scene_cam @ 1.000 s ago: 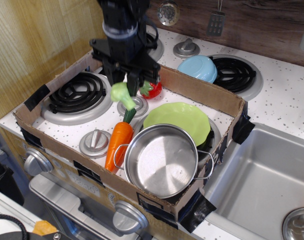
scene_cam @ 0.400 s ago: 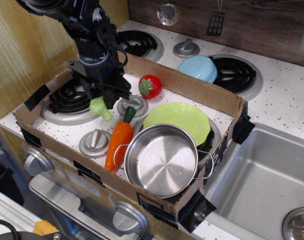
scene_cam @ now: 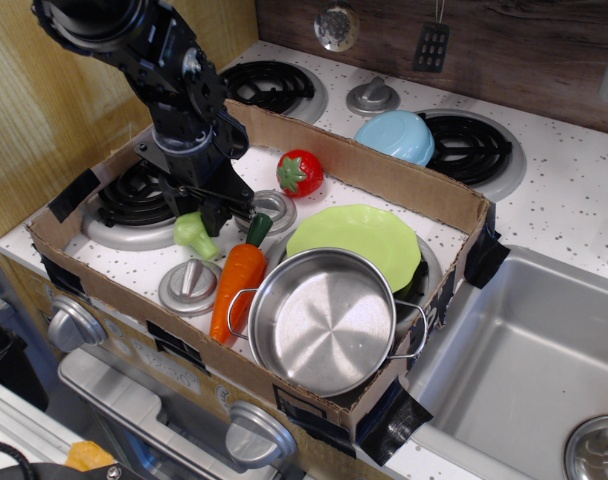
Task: Take broccoli out of pan
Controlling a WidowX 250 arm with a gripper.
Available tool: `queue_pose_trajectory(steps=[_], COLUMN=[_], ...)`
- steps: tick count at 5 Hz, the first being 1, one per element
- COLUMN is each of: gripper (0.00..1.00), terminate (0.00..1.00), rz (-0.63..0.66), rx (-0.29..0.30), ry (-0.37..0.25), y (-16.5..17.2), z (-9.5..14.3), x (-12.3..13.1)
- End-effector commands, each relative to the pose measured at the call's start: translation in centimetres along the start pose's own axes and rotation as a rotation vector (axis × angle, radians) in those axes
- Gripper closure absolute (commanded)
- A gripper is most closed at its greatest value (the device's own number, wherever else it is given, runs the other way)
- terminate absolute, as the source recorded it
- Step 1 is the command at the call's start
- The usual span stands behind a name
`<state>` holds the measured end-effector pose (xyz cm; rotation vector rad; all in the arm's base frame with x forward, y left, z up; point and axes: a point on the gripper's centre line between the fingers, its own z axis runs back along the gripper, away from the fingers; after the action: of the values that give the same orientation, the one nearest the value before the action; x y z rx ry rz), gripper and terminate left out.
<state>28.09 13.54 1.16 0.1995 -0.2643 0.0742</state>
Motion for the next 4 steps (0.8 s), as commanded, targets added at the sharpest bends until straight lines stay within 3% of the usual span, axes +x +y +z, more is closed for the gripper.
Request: queue_pose_trajectory(steps=[1, 3, 4], gripper=[0.0, 0.0, 0.0], terminate=[0.0, 0.0, 0.0], rz=[-0.028, -0.045, -0.051], rx=[0.051, 0.166, 0.193], ry=[-0.086, -0.105, -0.099], y=[1.0, 2.2, 2.4], z=[1.3, 4.9, 5.7], x=[1.4, 2.4, 3.0])
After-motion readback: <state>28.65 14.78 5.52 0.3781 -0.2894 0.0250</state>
